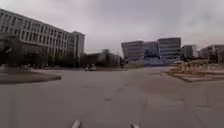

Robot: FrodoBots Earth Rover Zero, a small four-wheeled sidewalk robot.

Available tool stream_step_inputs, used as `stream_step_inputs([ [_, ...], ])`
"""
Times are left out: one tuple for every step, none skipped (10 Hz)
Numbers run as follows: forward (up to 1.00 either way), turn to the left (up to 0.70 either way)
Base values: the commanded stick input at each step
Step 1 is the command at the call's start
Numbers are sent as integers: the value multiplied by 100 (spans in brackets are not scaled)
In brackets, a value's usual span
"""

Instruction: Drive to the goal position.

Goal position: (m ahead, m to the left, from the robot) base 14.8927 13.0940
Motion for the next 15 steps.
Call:
stream_step_inputs([
  [70, 0],
  [70, 0],
  [70, 0],
  [70, 0],
  [70, 0],
  [70, 0],
  [70, 0],
  [70, 0],
  [70, 0],
  [70, 0],
  [70, 0],
  [70, 0],
  [70, 0],
  [70, 0],
  [70, 0],
])
